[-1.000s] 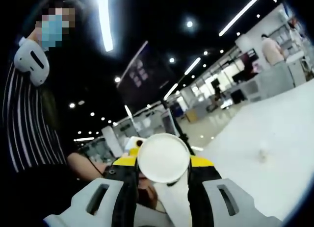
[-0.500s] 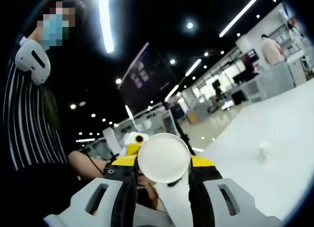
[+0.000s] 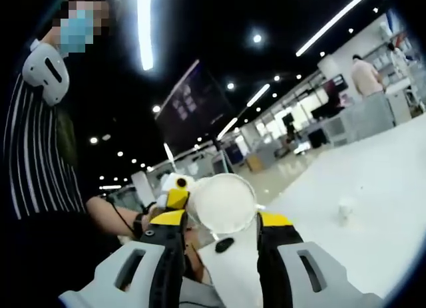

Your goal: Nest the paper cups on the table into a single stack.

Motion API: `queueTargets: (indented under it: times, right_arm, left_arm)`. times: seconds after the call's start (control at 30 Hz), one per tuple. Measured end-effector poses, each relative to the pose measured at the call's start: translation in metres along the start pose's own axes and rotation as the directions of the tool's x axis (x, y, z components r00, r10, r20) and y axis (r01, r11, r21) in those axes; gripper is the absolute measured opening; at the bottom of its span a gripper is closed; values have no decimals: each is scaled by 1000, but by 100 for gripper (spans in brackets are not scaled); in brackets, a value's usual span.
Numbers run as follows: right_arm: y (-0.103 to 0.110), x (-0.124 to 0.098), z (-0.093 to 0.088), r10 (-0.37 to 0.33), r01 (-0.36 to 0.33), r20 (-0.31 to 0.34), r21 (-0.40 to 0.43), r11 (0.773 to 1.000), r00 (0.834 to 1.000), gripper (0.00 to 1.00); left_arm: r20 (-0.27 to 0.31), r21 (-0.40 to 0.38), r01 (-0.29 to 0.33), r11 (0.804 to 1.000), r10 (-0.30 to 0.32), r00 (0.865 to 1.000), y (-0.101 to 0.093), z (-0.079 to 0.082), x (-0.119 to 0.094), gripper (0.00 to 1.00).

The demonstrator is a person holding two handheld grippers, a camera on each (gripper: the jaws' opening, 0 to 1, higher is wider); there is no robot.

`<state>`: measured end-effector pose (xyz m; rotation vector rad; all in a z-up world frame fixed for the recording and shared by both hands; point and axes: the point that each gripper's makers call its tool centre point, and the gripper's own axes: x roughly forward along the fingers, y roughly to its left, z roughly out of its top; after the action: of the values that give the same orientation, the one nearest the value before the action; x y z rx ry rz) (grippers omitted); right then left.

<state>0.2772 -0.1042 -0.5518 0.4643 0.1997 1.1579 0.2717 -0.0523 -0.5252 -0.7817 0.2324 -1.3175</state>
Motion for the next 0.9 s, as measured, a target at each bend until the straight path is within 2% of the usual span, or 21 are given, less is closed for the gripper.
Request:
queueTargets:
  times: [0.2, 0.53, 0.7, 0.8, 0.9]
  right_arm:
    - [-14, -13, 1, -47, 47, 8, -5, 999, 999, 41]
    - [-40, -30, 9, -135, 135, 14, -53, 989, 991, 53]
    - [-62, -42, 13, -235, 234, 7, -100, 967, 972, 68]
    - [-67, -46, 14, -251, 249, 1, -103, 963, 968, 72]
    - [-78, -53, 12, -298, 294, -16, -121, 948, 955, 76]
  left_arm:
    - [-11, -4, -14, 1000, 14, 1000, 3, -1, -2, 0]
    - [-24, -2, -39, 999, 39, 999, 6, 1, -7, 0]
    - [-26, 3, -50, 999, 50, 998, 6, 1, -8, 0]
    - [-37, 7, -57, 998, 58, 998, 5, 0, -9, 0]
    - [-89, 33, -72, 997, 75, 993, 3, -7, -9, 0]
